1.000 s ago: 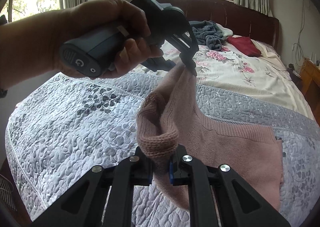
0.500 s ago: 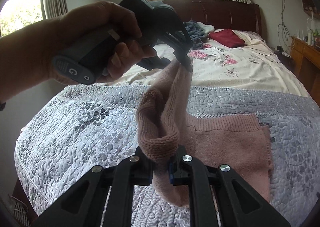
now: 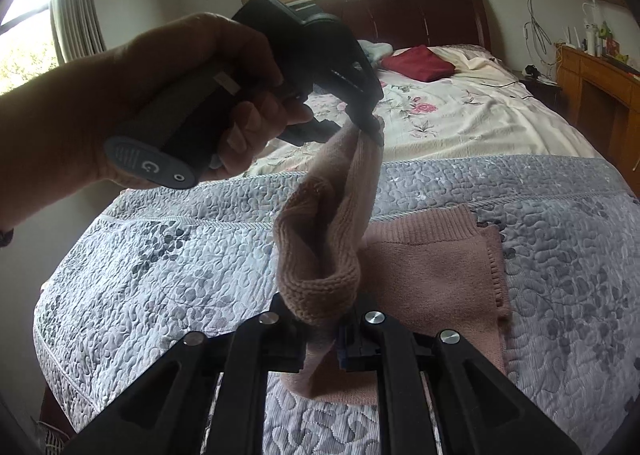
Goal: Fold small clothes
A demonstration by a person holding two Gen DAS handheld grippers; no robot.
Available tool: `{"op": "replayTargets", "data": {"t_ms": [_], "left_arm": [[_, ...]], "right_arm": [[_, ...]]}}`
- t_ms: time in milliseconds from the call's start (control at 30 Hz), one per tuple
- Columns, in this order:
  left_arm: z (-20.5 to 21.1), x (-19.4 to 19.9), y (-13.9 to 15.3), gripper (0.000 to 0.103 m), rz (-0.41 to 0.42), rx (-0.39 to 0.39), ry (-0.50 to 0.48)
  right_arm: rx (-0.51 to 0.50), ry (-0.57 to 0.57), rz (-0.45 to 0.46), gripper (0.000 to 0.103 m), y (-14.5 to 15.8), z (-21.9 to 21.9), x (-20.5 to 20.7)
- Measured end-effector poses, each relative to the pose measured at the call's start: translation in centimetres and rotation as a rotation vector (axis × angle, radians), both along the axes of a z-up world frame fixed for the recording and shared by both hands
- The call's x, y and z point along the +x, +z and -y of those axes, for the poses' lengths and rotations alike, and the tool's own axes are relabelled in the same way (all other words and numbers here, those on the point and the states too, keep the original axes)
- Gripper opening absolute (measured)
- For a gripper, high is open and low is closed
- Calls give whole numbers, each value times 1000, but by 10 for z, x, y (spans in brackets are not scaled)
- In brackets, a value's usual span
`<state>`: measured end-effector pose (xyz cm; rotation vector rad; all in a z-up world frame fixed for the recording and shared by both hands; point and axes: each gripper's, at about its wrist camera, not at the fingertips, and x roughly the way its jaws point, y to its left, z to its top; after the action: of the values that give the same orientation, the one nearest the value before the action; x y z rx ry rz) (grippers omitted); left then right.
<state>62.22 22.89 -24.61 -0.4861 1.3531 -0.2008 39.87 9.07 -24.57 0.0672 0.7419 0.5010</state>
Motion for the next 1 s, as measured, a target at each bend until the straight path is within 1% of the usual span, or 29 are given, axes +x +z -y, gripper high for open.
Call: {"op": "replayTargets", "data": {"t_ms": [400, 733, 1000], "left_arm": [[61, 9, -21, 18, -16, 73, -47], [107, 11, -44, 18, -6, 172, -86], [132, 10, -62, 18, 13, 255, -90]], "right_arm": [[39, -59, -45, 10, -21, 47, 6], [82, -100, -101, 10, -46, 81, 11], [129, -119, -150, 10, -69, 104, 15]]}}
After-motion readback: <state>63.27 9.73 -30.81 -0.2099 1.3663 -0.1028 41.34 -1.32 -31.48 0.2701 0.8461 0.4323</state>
